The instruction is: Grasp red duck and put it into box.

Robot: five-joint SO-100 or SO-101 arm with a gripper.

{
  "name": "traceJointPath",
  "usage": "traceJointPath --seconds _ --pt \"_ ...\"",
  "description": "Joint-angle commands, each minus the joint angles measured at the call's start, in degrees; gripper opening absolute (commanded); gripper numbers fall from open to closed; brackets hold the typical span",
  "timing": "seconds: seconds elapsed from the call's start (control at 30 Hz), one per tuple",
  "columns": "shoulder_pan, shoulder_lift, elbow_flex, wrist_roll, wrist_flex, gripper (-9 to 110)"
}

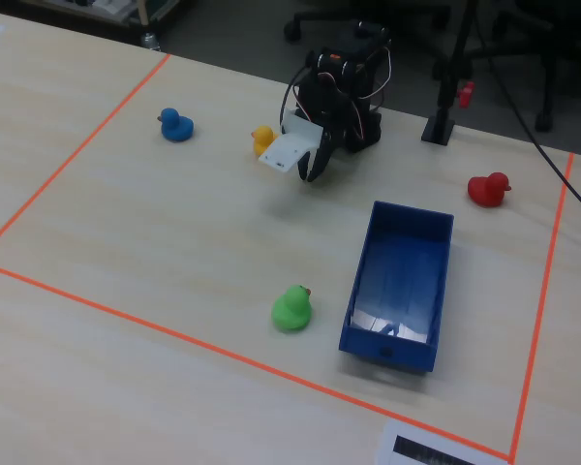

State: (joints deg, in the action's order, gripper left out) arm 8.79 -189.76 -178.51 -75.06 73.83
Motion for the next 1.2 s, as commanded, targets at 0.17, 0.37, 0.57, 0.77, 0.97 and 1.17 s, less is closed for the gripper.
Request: traceJointPath --seconds 0.17,0.37,0.57,0.77,0.97,1.17 --pt "0.3 0.1 0.3 0.8 1.2 0" --pt "-0.2 0.1 0.3 -0.1 1.1 1" --pt "0.4 12.0 15.3 0.3 0.0 10" --pt "-3.6 28.0 39.9 4.3 8.1 19" --pt "-23.4 45.3 58.5 16.8 18.0 33" --pt "-47.0 65.5 69.9 33.3 13.2 36"
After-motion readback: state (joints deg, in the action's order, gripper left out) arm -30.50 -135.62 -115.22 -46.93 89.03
